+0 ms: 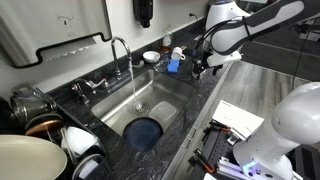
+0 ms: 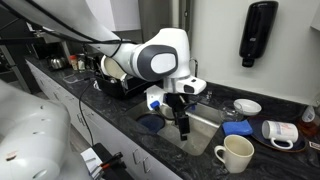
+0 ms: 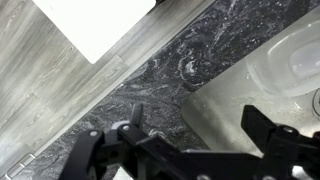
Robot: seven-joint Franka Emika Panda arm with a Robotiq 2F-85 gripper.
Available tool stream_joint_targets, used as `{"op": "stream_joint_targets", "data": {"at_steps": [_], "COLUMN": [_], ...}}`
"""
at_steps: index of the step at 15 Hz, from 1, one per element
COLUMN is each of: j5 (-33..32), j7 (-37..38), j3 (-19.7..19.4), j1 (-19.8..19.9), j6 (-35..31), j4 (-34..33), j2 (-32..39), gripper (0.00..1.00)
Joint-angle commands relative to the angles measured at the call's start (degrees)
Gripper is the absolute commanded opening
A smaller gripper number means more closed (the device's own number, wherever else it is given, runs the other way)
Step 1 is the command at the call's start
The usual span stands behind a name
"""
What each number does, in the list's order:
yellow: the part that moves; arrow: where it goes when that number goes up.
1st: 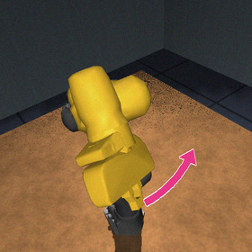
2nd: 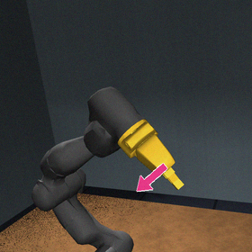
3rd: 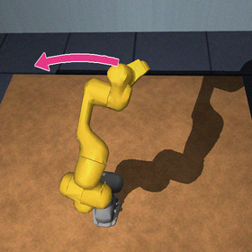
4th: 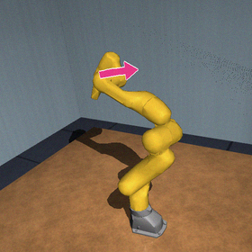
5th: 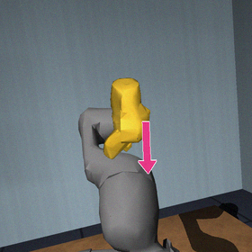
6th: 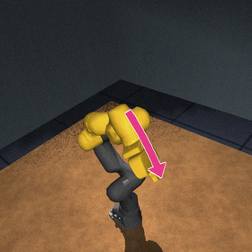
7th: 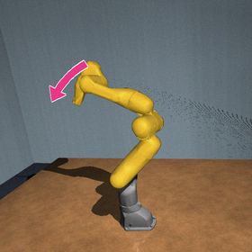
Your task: Move the mug to the left side of the sink
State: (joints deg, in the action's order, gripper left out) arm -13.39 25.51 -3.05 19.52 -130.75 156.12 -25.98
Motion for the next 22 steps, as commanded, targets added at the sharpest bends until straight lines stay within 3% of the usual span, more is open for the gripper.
{"op": "stream_joint_targets", "data": {"at_steps": [1, 4, 9, 14, 22], "j5": [-0.04, 0.48, 1.26, 0.34, -6.28], "j7": [0.01, -0.61, 5.2, 9.46, 4.98], "j3": [-0.1, -1.11, -0.86, -1.5, -6.63], "j1": [-0.11, 0.18, 1.03, 1.18, 3.12], "j6": [0.12, -1.41, -1.56, -5.83, -14.62], "j4": [-0.06, -1.58, -5.38, -7.17, -5.29], "j2": [-0.04, 1.38, 3.16, 7.56, 14.15], "gripper": [1.0, 1.0, 1.0, 1.0, 1.0]}}
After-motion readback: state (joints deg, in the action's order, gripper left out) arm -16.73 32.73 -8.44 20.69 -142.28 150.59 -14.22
